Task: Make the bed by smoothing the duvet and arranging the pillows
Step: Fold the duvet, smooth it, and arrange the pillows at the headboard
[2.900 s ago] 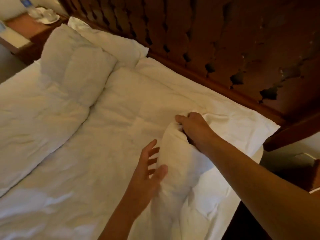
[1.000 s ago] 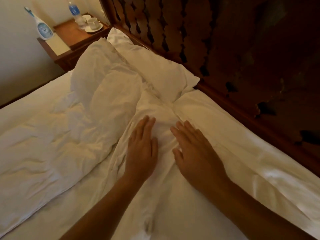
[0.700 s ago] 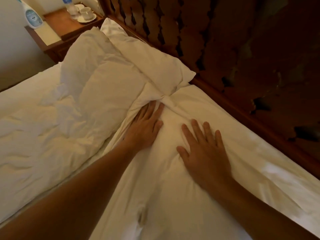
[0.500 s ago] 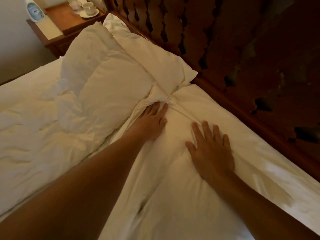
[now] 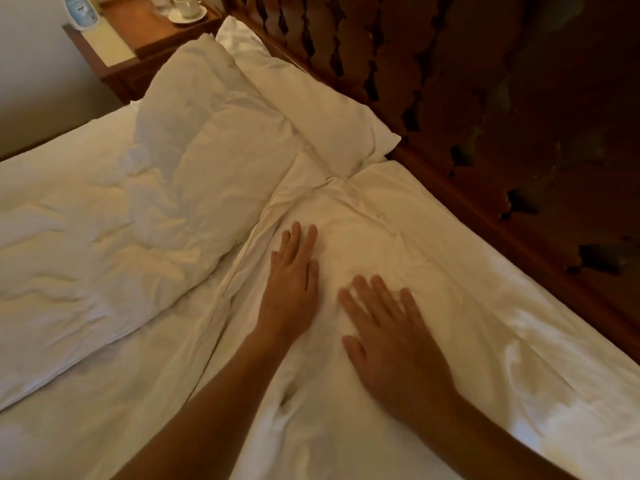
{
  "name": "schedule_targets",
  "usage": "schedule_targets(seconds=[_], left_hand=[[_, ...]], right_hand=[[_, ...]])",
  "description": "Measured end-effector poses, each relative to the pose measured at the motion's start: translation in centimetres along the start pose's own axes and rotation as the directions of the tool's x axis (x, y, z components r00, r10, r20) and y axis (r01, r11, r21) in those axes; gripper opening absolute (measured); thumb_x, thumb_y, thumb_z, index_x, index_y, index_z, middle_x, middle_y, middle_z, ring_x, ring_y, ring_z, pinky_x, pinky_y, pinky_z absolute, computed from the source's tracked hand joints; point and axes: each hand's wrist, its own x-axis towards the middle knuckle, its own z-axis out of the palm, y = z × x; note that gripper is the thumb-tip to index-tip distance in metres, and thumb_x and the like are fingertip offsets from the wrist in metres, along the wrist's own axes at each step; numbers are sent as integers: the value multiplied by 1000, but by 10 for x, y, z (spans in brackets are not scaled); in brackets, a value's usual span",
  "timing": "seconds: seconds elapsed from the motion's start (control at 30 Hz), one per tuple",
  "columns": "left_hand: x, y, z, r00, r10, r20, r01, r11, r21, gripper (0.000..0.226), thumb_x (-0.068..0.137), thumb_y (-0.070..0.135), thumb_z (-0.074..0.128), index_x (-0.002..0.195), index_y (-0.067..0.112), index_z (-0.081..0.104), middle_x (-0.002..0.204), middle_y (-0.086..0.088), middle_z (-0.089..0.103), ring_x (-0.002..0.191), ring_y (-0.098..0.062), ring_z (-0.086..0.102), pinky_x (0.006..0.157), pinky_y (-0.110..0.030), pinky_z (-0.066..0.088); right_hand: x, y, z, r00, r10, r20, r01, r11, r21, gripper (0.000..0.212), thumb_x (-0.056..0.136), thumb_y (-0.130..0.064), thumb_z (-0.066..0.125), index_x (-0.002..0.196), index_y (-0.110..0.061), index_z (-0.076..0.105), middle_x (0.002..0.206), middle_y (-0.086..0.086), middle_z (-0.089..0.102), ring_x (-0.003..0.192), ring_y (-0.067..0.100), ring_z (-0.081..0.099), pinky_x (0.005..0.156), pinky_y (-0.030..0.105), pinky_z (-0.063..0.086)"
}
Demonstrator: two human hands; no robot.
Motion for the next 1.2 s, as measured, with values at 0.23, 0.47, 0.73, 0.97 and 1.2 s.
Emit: schedule_targets(seconds=[0.23,0.47,0.73,0.97,1.2], left_hand=[[-120,-51,-8,966,-159,-202,174,983,55,61,96,10,46,152,28,32,164,1,17,152,-14,9,124,-44,10],[-215,-138,-61,792,-451,-411,548,823,151,61,81,20,74,137,18,50,135,-10,51,120,-34,50,98,-51,45],[-307,-214,-90,788,-500,-359,606,733,310,37,75,36,65,110,29,60,101,1,56,90,-31,58,66,-40,48],[-253,-259,-184,810,-436,-393,553,791,263,12,92,37,64,98,27,62,68,-7,67,65,-34,67,57,-33,44],[-185,-328,-236,842,-435,-318,533,760,372,25,95,42,60,110,23,67,96,-19,70,89,-41,67,73,-42,49]], right_hand=[[19,-30,-12,987,158,27,-159,985,64,64,100,-48,20,159,-27,10,167,-1,0,153,17,-7,119,45,-12],[54,-149,33,948,-314,57,307,945,112,54,102,-33,42,154,-26,32,164,-1,23,153,21,11,122,45,11],[106,-196,81,888,-447,112,460,873,-165,35,95,-18,40,120,-24,64,125,1,62,121,28,48,96,42,41],[153,-199,74,897,-421,-137,379,889,-256,16,93,-28,64,86,-13,66,84,11,66,83,35,59,68,41,45],[196,-244,87,924,-327,-198,257,914,-313,23,97,-30,54,95,-11,67,92,13,65,97,35,54,82,44,38]])
